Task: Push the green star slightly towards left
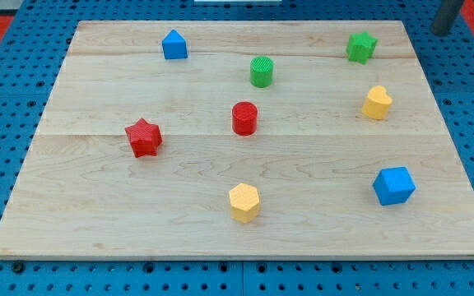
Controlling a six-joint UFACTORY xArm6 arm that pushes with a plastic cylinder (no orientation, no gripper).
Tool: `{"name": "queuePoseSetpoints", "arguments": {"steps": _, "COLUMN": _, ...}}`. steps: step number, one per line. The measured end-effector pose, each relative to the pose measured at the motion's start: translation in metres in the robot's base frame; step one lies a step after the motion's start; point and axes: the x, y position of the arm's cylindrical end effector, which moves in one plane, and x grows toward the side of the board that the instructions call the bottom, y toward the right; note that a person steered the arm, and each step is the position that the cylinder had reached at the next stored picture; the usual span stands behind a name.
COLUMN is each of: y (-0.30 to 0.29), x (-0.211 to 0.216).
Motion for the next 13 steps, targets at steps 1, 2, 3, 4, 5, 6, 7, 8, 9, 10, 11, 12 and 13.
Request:
{"name": "queuePoseSetpoints", "arguments": {"steps": 1, "y": -0.048, "x": 0.039}}
{"name": "queuePoseSetpoints", "arguments": {"steps": 2, "y": -0.102, "x": 0.044}}
{"name": "queuePoseSetpoints", "arguments": {"steps": 3, "y": -0.127, "x": 0.029}}
{"name": "queuePoseSetpoints", "arguments": {"steps": 4, "y": -0.11, "x": 0.029}}
{"name": "queuePoseSetpoints", "arguments": {"steps": 5, "y": -0.1, "x": 0.029}}
{"name": "queuePoseSetpoints", "arguments": {"steps": 6, "y": -0.074, "x": 0.03}}
{"name": "queuePoseSetpoints", "arguments": {"steps": 7, "y": -0.068, "x": 0.03}}
{"name": "queuePoseSetpoints", "arguments": {"steps": 8, "y": -0.06, "x": 0.03}}
{"name": "queuePoseSetpoints", "arguments": {"steps": 9, "y": -0.036, "x": 0.017}}
{"name": "queuePoseSetpoints", "arguments": {"steps": 10, "y": 0.002, "x": -0.007}}
{"name": "queuePoseSetpoints", "arguments": {"steps": 11, "y": 0.006, "x": -0.026}}
{"name": "queuePoseSetpoints", "arguments": {"steps": 12, "y": -0.014, "x": -0.037}}
{"name": "queuePoseSetpoints", "arguments": {"steps": 13, "y": -0.035, "x": -0.04}}
